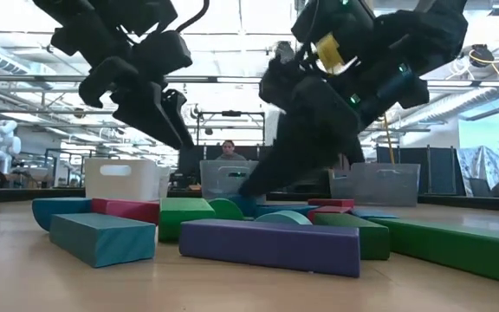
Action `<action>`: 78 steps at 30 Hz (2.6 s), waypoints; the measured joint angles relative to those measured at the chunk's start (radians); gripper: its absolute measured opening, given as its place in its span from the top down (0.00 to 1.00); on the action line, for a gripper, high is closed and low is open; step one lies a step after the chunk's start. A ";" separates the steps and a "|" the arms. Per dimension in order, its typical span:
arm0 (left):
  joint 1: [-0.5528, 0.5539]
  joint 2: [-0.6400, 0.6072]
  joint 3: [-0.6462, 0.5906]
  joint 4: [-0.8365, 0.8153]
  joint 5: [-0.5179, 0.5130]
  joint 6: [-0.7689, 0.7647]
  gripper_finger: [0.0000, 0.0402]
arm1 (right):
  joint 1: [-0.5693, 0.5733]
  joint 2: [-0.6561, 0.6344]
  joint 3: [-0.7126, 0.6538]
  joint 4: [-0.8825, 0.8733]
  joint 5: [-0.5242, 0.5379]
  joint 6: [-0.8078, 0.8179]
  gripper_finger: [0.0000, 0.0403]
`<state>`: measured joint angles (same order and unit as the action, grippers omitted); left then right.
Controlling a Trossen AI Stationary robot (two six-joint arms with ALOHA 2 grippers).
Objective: Sort blocks by size
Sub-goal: Put the blue half circle block into the left black bin
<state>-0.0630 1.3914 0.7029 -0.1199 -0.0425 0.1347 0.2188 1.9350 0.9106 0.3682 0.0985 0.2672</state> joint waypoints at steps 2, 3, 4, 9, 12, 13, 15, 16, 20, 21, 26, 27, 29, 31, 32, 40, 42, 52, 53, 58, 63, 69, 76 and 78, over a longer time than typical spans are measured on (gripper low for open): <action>0.000 0.000 0.000 0.020 0.000 0.000 0.51 | 0.000 0.019 0.000 0.011 -0.002 0.001 0.53; 0.000 0.000 0.000 0.020 0.000 0.000 0.51 | -0.001 0.026 0.001 0.017 -0.009 0.004 0.53; 0.000 0.000 0.000 0.022 0.000 -0.001 0.51 | -0.001 0.029 0.001 0.019 -0.011 0.005 0.53; 0.000 0.000 0.000 0.029 0.000 -0.002 0.51 | -0.001 0.040 0.001 0.032 -0.001 -0.004 0.53; -0.001 0.000 0.000 0.033 0.000 -0.002 0.51 | -0.004 0.036 0.001 0.015 -0.009 -0.016 0.53; -0.001 0.000 0.000 0.034 0.000 -0.002 0.51 | -0.004 0.036 0.001 0.011 -0.014 -0.018 0.53; -0.001 0.000 0.000 0.034 0.000 -0.002 0.51 | -0.004 0.035 0.002 -0.005 -0.019 -0.029 0.53; -0.001 0.000 0.000 0.035 0.000 -0.002 0.51 | -0.004 0.035 0.002 -0.009 -0.019 -0.035 0.53; -0.001 0.000 0.000 0.039 0.000 -0.002 0.51 | -0.008 0.035 0.003 -0.015 -0.019 -0.066 0.53; -0.001 0.000 0.000 0.039 0.000 -0.002 0.51 | -0.009 0.035 0.005 -0.022 -0.020 -0.072 0.54; -0.001 0.000 0.000 0.044 0.000 -0.011 0.51 | -0.022 0.035 0.036 -0.102 -0.021 -0.115 0.58; -0.001 0.000 0.000 0.050 -0.005 -0.021 0.51 | -0.023 0.035 0.041 -0.115 -0.021 -0.122 0.60; -0.001 0.000 0.000 0.064 -0.018 -0.025 0.51 | -0.027 0.035 0.047 -0.128 -0.019 -0.134 0.64; -0.001 0.000 0.000 0.064 -0.019 -0.025 0.51 | -0.028 0.035 0.048 -0.130 -0.020 -0.142 0.68; -0.001 0.000 0.000 0.064 -0.019 -0.025 0.51 | -0.029 0.035 0.048 -0.132 -0.022 -0.149 0.69; -0.001 0.000 0.000 0.061 -0.021 -0.025 0.51 | -0.032 0.037 0.046 -0.125 -0.029 -0.250 0.57; -0.001 0.000 0.000 0.061 -0.022 -0.025 0.51 | -0.040 0.037 0.046 -0.118 -0.032 -0.252 0.50; -0.001 0.000 0.000 0.060 -0.023 -0.026 0.51 | -0.072 0.049 0.046 -0.094 -0.107 -0.256 0.46; -0.001 0.000 0.000 0.060 -0.023 -0.026 0.51 | -0.072 0.049 0.046 -0.094 -0.112 -0.261 0.49; -0.001 0.000 0.000 0.060 -0.023 -0.024 0.51 | -0.073 0.050 0.046 -0.081 -0.142 -0.266 0.70; -0.019 0.000 0.000 0.054 -0.028 0.057 0.51 | -0.084 0.049 0.046 -0.051 -0.159 -0.238 0.73; -0.102 0.000 0.000 0.056 -0.121 0.270 0.51 | -0.105 -0.004 0.046 -0.056 -0.197 -0.191 0.73; -0.199 0.000 0.000 0.076 -0.219 0.405 0.51 | -0.135 -0.072 0.046 -0.027 -0.264 -0.126 0.72; -0.217 0.000 0.000 0.095 -0.251 0.405 0.51 | -0.143 -0.087 0.046 -0.011 -0.290 -0.111 0.72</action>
<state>-0.2805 1.3911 0.7033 -0.0252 -0.2936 0.5402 0.0758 1.8480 0.9569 0.3570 -0.1910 0.1566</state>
